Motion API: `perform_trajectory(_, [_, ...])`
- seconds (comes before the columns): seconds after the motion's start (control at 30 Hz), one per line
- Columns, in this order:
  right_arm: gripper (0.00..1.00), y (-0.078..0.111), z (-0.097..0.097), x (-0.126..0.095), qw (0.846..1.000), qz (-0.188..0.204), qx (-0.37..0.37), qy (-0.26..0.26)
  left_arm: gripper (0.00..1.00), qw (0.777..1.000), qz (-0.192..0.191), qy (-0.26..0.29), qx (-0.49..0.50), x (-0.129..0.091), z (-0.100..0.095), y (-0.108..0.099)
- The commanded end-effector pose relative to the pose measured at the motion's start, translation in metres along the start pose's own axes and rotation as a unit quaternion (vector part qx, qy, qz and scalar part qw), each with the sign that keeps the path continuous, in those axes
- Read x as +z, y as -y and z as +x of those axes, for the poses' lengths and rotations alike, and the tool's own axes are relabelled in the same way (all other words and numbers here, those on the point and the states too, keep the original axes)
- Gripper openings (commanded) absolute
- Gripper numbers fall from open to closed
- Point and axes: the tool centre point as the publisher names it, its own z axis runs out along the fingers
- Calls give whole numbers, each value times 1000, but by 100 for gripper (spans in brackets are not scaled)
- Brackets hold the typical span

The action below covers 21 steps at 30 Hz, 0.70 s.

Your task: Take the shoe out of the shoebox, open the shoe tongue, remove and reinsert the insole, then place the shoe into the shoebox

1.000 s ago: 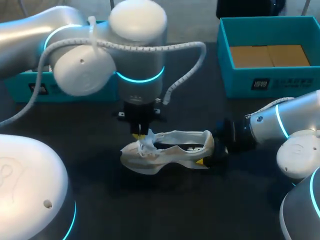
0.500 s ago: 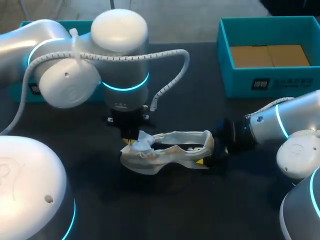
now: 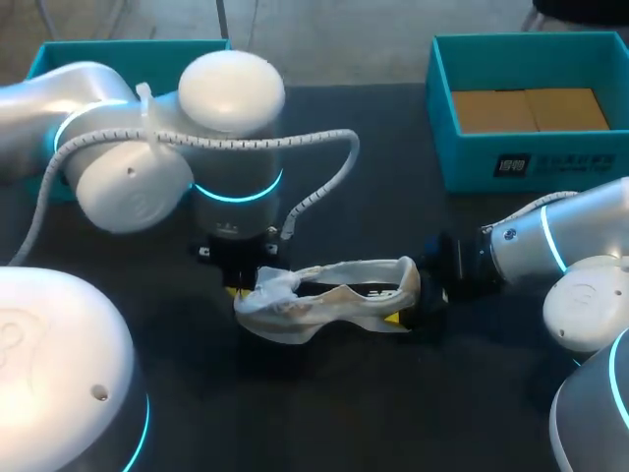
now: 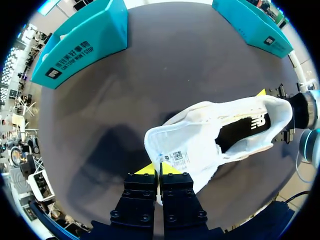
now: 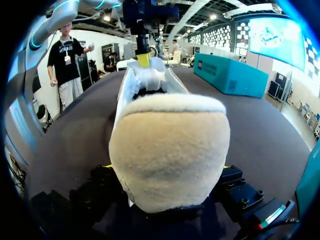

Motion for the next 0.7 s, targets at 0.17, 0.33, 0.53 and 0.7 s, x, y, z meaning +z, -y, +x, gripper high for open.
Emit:
perform_trajectory(0.17, [0, 3, 1, 1, 1000, 2, 0, 0, 0, 1000, -3, 0, -7, 11, -6, -1])
perform_trajectory(0.33, [0, 3, 1, 1, 1000, 2, 0, 0, 0, 1000, -7, -1, -13, 17, -9, 2])
perform_trajectory(0.53, [0, 3, 1, 1, 1000, 2, 0, 0, 100, 1000, -9, -21, -13, 6, -14, 4])
perform_trajectory(0.7, [0, 3, 1, 1, 1000, 2, 0, 0, 100, 999, 5, -38, 23, -17, -17, 6])
